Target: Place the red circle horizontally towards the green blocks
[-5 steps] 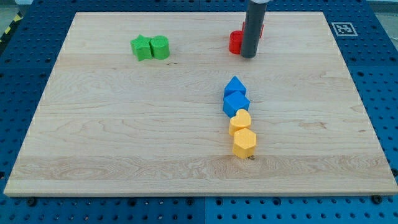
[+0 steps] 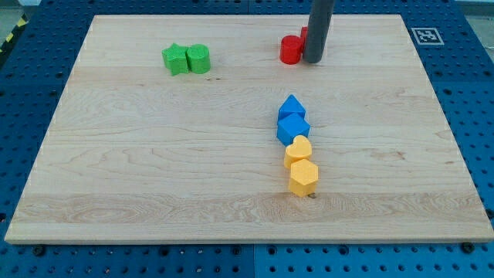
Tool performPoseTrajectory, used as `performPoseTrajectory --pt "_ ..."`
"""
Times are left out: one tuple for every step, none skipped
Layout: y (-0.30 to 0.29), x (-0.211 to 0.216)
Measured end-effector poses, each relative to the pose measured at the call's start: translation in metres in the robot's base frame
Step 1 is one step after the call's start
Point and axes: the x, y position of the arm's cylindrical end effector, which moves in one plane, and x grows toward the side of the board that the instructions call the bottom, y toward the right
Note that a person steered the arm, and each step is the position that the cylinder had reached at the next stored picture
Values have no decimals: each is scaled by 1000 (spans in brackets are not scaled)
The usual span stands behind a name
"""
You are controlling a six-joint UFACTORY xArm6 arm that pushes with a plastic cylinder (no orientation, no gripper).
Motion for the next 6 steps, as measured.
performPoseTrajectory --pt "-26 -9" --pt "-44 6" --pt "-46 -1" --pt "-46 -35" --pt "-59 -26" --pt "-81 -10"
